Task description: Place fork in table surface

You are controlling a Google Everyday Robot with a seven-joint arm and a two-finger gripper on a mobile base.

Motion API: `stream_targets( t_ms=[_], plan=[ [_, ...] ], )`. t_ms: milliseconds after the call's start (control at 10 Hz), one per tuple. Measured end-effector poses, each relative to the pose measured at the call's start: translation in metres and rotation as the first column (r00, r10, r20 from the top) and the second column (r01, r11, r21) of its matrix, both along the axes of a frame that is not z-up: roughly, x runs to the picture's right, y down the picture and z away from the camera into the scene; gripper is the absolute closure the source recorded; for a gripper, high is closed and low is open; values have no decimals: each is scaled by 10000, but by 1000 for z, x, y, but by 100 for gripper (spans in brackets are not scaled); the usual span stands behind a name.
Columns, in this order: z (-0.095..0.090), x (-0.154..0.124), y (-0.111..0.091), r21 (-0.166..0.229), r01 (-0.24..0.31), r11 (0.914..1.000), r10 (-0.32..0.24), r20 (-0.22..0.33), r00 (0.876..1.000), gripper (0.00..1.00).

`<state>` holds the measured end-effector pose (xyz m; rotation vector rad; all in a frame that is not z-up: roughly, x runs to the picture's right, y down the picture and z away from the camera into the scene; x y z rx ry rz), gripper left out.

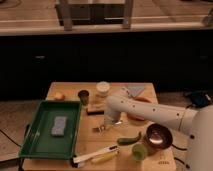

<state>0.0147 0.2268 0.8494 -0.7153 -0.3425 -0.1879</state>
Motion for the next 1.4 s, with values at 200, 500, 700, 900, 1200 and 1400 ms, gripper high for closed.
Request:
stream_targets(
  t_ms=[200, 500, 700, 900, 1200, 1400],
  plan=[
    [-3, 0, 0, -34, 82, 10000, -82, 5, 10000, 100],
    [0, 0, 0, -143, 43, 9999, -43, 59, 10000, 100],
    [-1, 0, -1, -117, 75, 9999, -74, 74, 9999, 100],
    [-2, 1, -2, -116, 101, 9999, -100, 75, 9999, 100],
    [6, 1, -8, -144, 170, 9998, -166, 245, 9996, 100],
    [4, 2, -10, -137, 155, 9998, -151, 238, 9996, 100]
  ],
)
